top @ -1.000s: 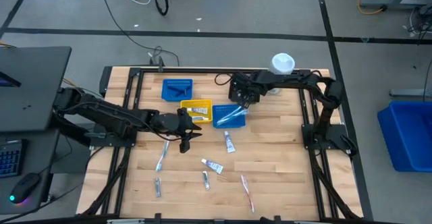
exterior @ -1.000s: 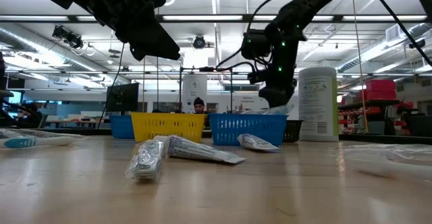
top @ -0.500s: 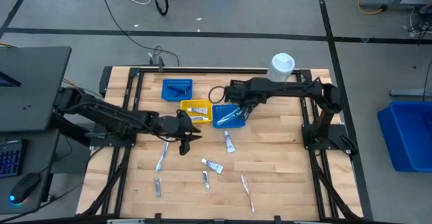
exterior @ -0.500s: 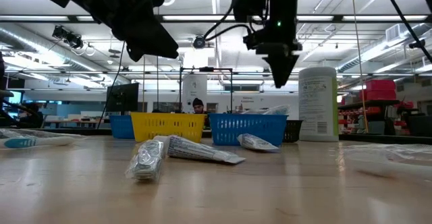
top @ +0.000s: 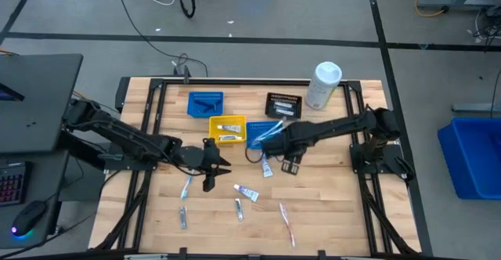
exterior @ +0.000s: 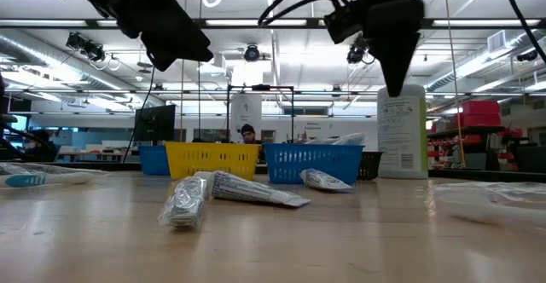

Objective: Pick & Place Travel size toiletries
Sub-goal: Put the toothpaste into the yellow basket

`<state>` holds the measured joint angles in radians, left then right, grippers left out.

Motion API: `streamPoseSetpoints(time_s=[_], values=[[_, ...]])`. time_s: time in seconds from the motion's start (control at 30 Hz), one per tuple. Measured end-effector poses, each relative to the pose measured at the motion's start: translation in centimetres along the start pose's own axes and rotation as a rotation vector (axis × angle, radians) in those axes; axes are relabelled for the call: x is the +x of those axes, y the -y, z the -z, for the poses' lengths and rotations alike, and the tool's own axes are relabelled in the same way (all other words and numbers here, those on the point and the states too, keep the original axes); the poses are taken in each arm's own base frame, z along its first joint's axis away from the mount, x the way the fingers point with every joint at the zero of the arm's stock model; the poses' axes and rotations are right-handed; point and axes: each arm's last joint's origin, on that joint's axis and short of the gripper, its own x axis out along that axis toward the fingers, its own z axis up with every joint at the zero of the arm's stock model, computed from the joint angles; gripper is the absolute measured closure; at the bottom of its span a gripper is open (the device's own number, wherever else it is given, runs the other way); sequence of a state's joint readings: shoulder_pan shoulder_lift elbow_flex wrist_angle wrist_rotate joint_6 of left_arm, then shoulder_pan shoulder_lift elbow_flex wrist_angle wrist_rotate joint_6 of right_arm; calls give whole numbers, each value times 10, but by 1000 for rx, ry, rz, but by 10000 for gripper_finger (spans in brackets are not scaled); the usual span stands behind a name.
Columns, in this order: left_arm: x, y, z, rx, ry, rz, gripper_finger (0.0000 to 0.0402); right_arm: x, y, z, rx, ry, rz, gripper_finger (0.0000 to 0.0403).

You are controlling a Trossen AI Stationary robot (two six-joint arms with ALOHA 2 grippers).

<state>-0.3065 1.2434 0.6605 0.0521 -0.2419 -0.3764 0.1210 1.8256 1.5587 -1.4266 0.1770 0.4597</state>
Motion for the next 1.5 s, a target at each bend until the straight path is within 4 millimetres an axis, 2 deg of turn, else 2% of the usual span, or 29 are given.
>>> streamPoseSetpoints(time_s=[0.17, 0.3, 0.37, 0.5, 0.7, 0.87, 1.0, 1.27, 1.5], values=[[-2, 8, 3, -11, 6, -2, 283, 13, -16, 21, -65, -87, -30, 264], [-3, 11, 5, -6, 3, 11, 283, 17, -18, 43, -66, -95, -24, 278], [0, 13, 5, -6, 12, 18, 283, 18, -17, 52, -40, -52, -46, 284], [15, 16, 7, 11, 39, 29, 283, 19, -17, 61, -2, 143, -162, 295], [54, 22, 28, 122, 19, 90, 283, 22, -21, 62, -25, 499, -370, 299], [75, 23, 50, 209, -76, 159, 283, 30, -23, 61, -159, 702, -419, 298], [83, 22, 58, 236, -117, 150, 283, 38, -24, 63, -199, 712, -402, 298], [82, 15, 70, 262, -234, 83, 283, 58, -22, 71, -211, 658, -377, 299], [82, 13, 70, 269, -233, 35, 283, 59, -22, 71, -218, 662, -376, 299]])
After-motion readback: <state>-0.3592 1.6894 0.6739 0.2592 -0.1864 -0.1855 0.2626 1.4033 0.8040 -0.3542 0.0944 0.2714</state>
